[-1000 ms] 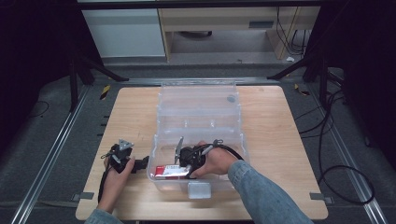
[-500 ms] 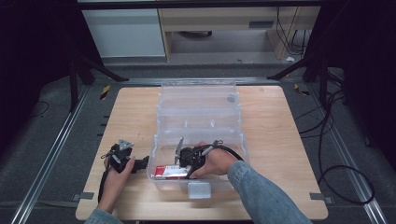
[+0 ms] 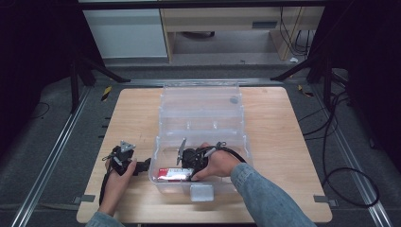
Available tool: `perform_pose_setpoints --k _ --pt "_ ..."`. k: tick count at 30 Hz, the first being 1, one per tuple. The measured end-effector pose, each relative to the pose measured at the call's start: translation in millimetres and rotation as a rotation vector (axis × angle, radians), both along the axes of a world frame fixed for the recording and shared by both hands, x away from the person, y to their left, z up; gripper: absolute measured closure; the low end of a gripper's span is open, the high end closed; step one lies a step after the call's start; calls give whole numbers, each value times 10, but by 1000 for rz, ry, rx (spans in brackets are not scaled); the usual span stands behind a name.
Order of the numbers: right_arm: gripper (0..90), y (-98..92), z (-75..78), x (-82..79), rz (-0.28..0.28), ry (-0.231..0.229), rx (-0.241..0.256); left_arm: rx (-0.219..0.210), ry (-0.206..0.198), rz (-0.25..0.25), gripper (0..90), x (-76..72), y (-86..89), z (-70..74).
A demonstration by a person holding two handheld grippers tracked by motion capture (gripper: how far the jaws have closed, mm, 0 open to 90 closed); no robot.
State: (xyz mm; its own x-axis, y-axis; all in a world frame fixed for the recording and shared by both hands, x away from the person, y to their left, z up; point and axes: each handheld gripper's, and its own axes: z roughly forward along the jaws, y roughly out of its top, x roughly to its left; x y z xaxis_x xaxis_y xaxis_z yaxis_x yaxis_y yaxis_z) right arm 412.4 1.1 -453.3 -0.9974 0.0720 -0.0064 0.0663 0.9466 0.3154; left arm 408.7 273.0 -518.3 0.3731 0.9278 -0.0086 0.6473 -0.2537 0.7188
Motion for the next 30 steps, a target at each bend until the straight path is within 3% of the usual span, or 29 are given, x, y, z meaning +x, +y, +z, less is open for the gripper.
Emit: perform_pose_setpoints --k 14,21,30 --pt "553 -95 285 -57 -58 -41 132 -2 0 -1 0 -1 3 1" --pt "576 -142 370 -72 -84 -49 173 5 -17 -2 35 -18 11 23" --pt "602 -256 498 -95 -108 -87 204 -67 -60 -25 84 -96 47 199"
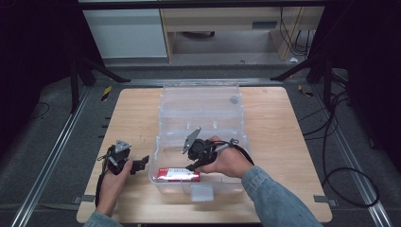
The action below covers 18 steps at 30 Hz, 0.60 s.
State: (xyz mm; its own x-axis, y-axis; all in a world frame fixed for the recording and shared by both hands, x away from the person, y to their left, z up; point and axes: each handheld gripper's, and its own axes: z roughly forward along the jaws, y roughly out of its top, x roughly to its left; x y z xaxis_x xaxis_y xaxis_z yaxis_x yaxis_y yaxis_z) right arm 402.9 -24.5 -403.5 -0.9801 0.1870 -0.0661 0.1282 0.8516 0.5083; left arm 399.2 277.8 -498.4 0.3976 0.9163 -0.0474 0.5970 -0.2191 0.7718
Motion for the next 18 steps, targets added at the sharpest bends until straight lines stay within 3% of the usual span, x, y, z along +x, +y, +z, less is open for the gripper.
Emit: perform_pose_setpoints --k 2,3,4,6,7,8,11,14,18 --pt "608 -33 28 -12 -9 -3 7 -9 -15 -20 90 -29 -3 81" --pt "609 -50 45 -20 -12 -4 12 9 -38 -36 92 -64 -7 170" --pt "609 -50 45 -20 -12 -4 12 9 -38 -36 96 -64 -7 170" --pt "611 -98 89 -31 -24 -2 27 -14 -49 -40 103 -116 7 267" --pt "612 -143 141 -41 -35 -11 26 -23 -56 -67 104 -172 -2 363" --pt "612 -143 141 -41 -35 -11 26 -23 -56 -67 103 -172 -2 363" --pt "607 -278 283 -55 -63 -19 62 15 -81 -111 102 -291 -23 529" --pt "604 -344 346 -42 -87 -26 70 22 -81 -135 92 -347 -23 609" --pt "585 -500 512 8 -121 -48 89 20 -106 -182 92 -423 -53 835"
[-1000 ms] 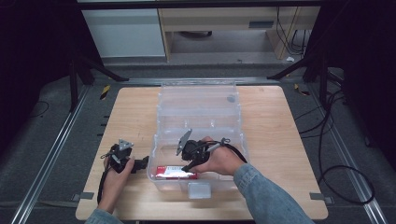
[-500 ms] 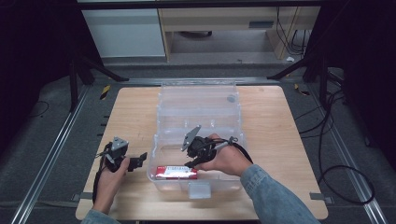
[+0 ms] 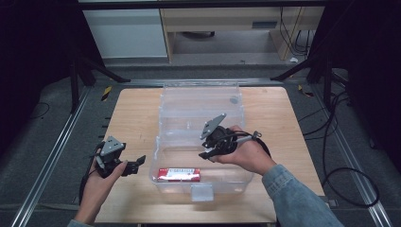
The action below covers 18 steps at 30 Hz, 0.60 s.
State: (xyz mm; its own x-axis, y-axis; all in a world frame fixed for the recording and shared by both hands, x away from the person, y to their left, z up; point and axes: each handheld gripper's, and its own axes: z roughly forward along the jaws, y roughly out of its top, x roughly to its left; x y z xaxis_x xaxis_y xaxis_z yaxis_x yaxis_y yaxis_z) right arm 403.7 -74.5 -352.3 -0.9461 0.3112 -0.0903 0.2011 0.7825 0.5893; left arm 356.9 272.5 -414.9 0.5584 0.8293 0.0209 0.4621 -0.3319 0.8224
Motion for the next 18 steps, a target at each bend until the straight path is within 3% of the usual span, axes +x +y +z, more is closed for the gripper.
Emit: perform_pose_setpoints --k 4,5,9,13,18 --pt "551 -103 116 37 -30 -17 12 18 -4 -43 100 -50 -68 117" --pt "528 -178 192 68 -50 -29 18 21 -26 -73 105 -93 -120 212" --pt "493 -317 317 139 -95 -68 11 3 -38 -123 119 -169 -231 356" --pt "469 -444 378 236 -134 -112 -4 -1 -26 -192 157 -216 -356 375" --pt "484 -538 395 327 -141 -145 -26 8 -33 -242 213 -260 -478 328"
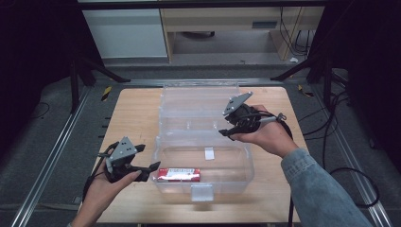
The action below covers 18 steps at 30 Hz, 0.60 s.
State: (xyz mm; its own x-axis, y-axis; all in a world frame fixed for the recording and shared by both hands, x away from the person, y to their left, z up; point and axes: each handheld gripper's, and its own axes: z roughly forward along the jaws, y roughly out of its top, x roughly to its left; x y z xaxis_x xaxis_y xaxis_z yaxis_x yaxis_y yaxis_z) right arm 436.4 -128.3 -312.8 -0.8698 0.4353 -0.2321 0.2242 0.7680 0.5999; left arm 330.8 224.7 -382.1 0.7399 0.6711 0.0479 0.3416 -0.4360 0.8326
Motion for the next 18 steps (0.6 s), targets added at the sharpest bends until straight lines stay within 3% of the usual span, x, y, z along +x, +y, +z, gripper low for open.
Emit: perform_pose_setpoints --k 2,8,11,18 --pt "495 -37 -33 102 -16 -9 -40 20 8 -43 225 -39 -97 -51" --pt "497 -52 -8 239 -23 -19 -21 22 10 -84 241 -128 -221 -114" --pt "469 -21 -6 356 -32 -28 -50 42 14 -119 225 -171 -321 -152" --pt "458 25 -80 556 -56 -27 -89 75 48 -157 220 -148 -362 -308"
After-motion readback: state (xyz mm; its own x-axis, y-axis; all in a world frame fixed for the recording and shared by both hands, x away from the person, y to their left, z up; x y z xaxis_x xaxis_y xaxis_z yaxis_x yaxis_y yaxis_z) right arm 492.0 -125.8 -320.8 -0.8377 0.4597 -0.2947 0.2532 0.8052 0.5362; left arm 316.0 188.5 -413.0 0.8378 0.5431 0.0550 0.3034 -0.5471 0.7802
